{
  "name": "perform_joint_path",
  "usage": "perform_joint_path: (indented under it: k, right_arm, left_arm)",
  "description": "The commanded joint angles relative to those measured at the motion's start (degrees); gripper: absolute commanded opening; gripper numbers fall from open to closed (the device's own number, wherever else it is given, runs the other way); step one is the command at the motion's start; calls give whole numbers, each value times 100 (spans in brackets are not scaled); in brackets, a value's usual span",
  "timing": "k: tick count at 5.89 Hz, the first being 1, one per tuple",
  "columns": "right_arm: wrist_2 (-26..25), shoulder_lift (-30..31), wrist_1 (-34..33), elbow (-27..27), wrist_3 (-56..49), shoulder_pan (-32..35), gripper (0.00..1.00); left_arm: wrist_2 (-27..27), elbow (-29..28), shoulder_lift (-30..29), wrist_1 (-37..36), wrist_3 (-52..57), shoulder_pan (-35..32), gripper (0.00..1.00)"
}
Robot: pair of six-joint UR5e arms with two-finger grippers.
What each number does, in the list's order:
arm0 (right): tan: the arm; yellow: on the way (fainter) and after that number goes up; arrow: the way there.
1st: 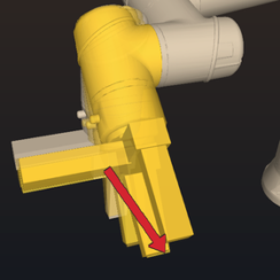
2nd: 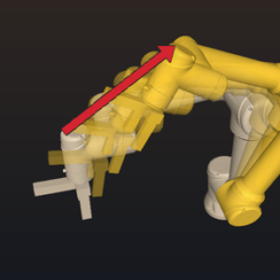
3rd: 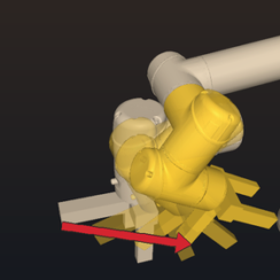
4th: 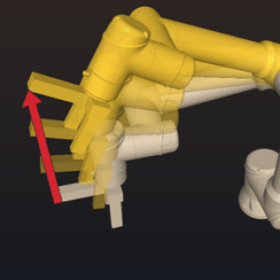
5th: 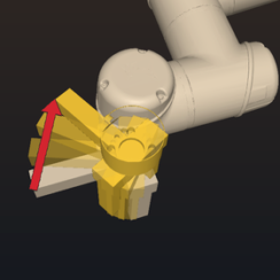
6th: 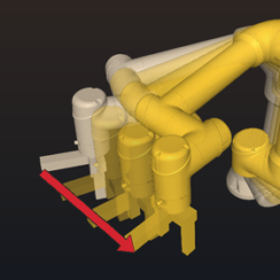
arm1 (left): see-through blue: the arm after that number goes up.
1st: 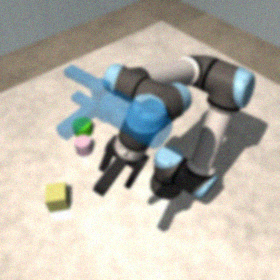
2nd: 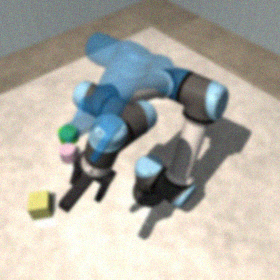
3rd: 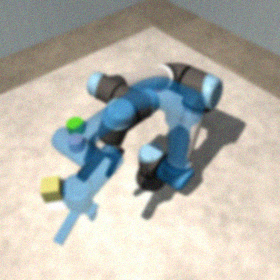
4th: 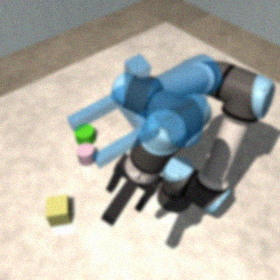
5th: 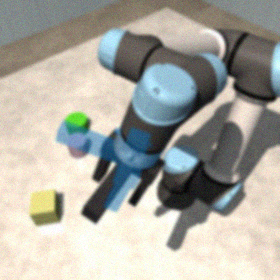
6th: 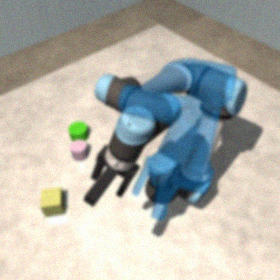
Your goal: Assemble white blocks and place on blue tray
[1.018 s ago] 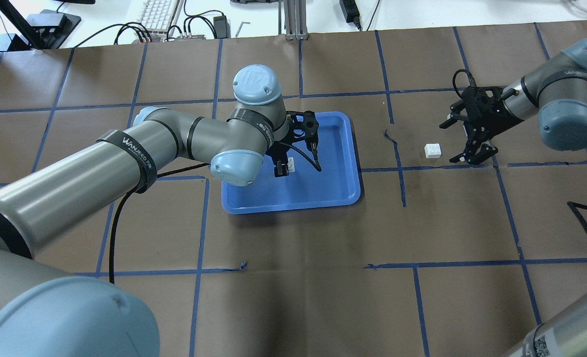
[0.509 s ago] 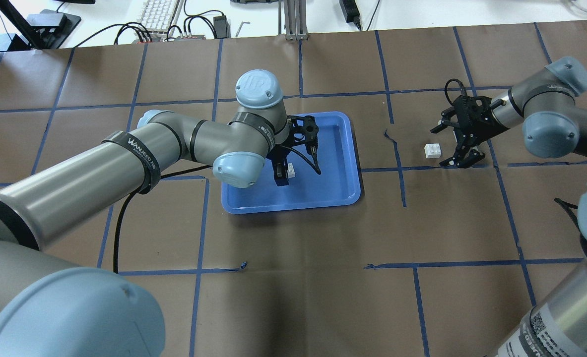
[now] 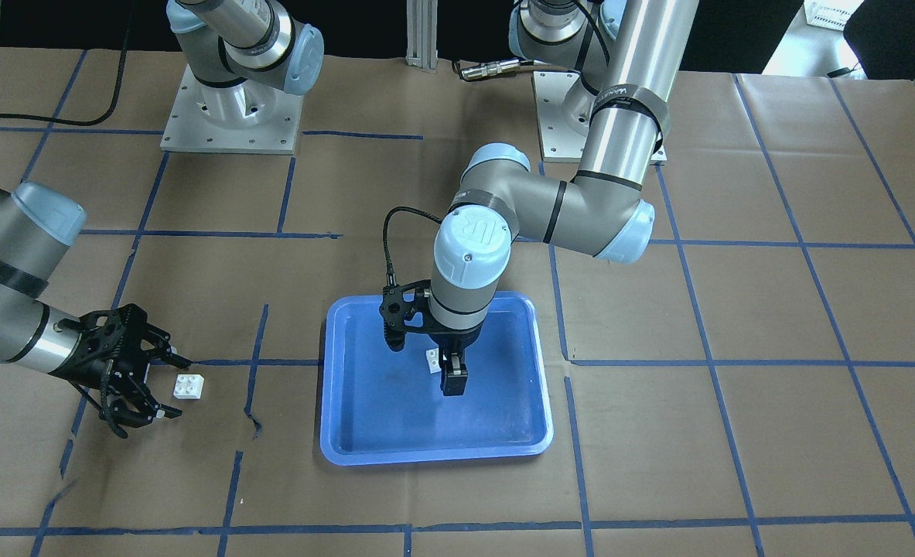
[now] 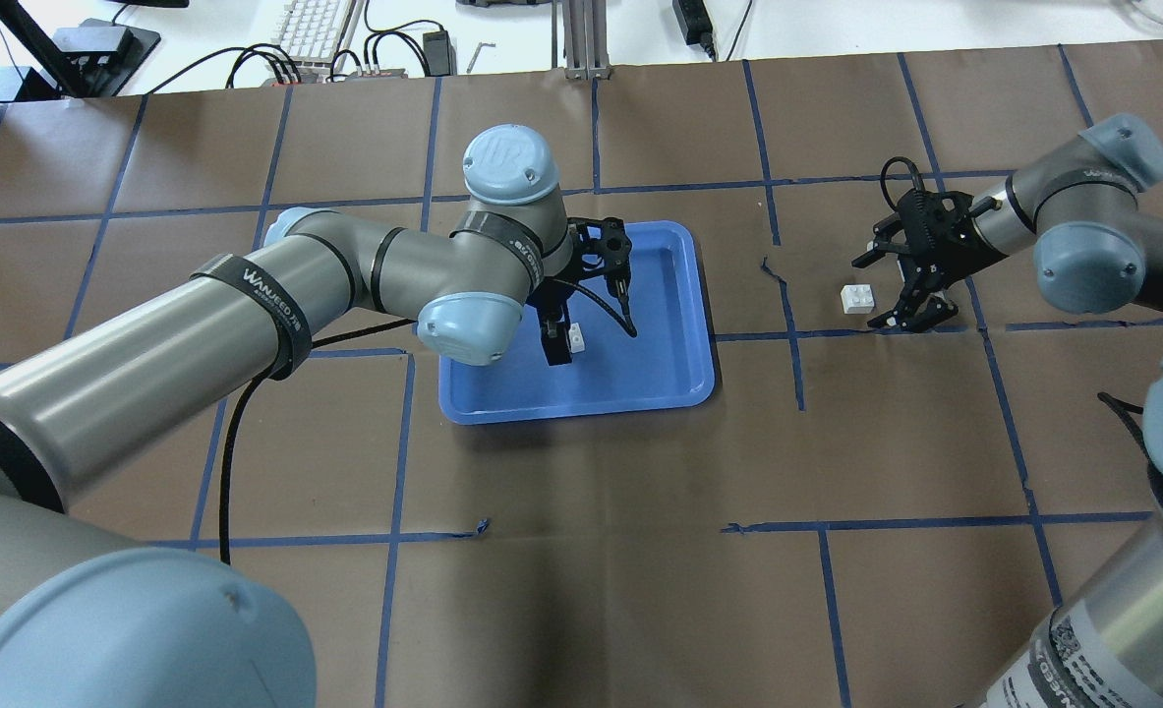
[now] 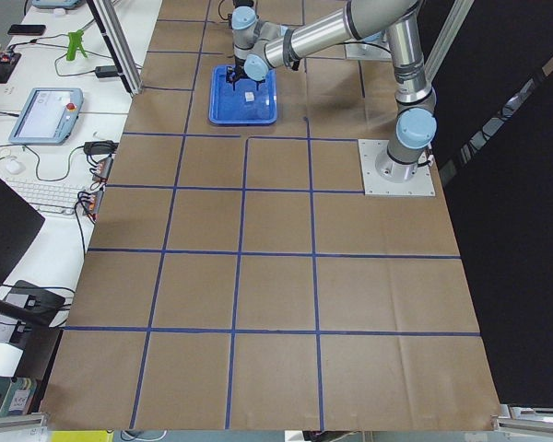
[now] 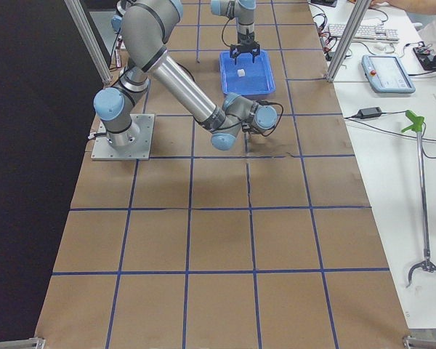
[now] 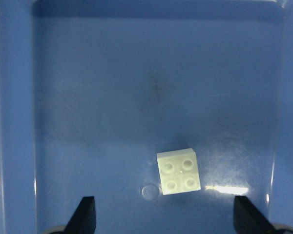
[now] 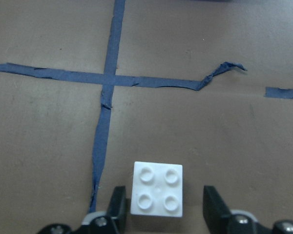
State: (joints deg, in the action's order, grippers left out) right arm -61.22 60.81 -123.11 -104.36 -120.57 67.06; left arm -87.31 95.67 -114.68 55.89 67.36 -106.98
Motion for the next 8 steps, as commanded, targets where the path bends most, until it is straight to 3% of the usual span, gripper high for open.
perform_joint_path:
  k: [1, 2, 3, 6, 8]
  right_arm:
    - [14, 27, 6, 12, 16, 9, 30]
    - [14, 36, 6, 21, 24, 9, 24]
    - [-21, 184, 24, 117, 94, 18, 22]
    - [-13, 790, 533, 276, 690, 341, 22]
    - [22, 985, 499, 162, 1715, 1331, 22]
  left_arm:
    - [-5, -449, 1135, 2052, -73, 212, 99]
    - [-206, -592, 1558, 2858, -152, 422, 99]
    - [-208, -576, 1780, 2997, -518, 528, 99]
    - [-647, -567, 2176, 2936, -4332, 941, 99]
    - [-612, -531, 2309, 2936, -6498, 942, 99]
